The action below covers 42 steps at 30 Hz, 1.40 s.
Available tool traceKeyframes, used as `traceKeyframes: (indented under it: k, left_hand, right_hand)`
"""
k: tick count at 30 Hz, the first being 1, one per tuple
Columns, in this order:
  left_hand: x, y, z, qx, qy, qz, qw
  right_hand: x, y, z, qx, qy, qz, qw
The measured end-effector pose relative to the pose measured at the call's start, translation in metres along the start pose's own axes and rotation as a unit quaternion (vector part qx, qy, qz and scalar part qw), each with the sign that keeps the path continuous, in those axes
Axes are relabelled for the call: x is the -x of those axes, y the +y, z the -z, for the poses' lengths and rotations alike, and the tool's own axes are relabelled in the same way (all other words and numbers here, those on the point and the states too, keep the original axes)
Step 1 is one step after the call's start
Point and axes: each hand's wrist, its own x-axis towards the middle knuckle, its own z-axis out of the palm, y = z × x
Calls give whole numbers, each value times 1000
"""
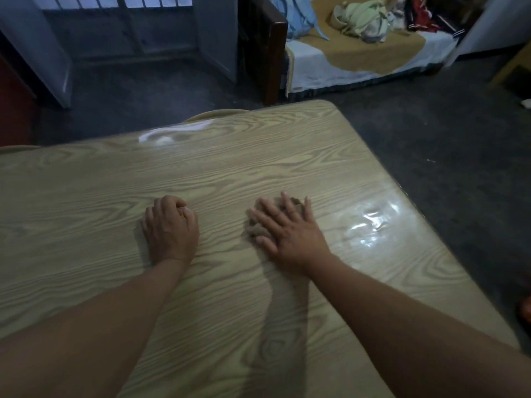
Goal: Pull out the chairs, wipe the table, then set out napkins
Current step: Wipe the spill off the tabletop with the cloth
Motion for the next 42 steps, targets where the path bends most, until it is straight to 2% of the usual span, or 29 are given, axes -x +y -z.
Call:
traceKeyframes:
  k: [5,11,15,21,23,27,31,33,35,37,40,42]
  left_hand:
    - [-1,-1,0,-5,-2,0,1000]
    - [0,0,1,-4,-7,0,1000]
    - [0,1,1,-2,-10,3,1000]
    - [1,1,1,-10,-12,-5,1000]
    - [1,0,1,-11,-12,-3,1000]
    - [1,-1,1,-10,-9,-7,1000]
    - [1,-1,1,-5,-13,-1,1000]
    - [1,-1,1,-6,-15,1,1000]
    - [1,0,1,-3,-17,0,1000]
    - [1,1,2,2,-16,1,1000]
    - [0,0,3,3,-14,0,1000]
    - [0,0,3,1,-13,0,1000]
  right_hand:
    - [-7,18,-1,-32,-15,-144,989]
    - [10,-30,-3,-82,-8,-274,958]
    - [17,-71,-5,-95,14,-243,965]
    - [30,-89,-4,-104,7,-95,990]
    - [31,-84,-1,-118,16,-69,990]
    - [36,-82,13,-110,70,-99,987]
    - [30,-91,26,-72,72,-132,986]
    - [23,-93,34,-95,86,-139,982]
    - [18,-92,49,-185,119,-148,964]
    - [13,-87,67,-316,128,-178,923]
    - [2,-69,78,-482,132,-275,821]
    - [0,-49,78,-522,152,-342,767]
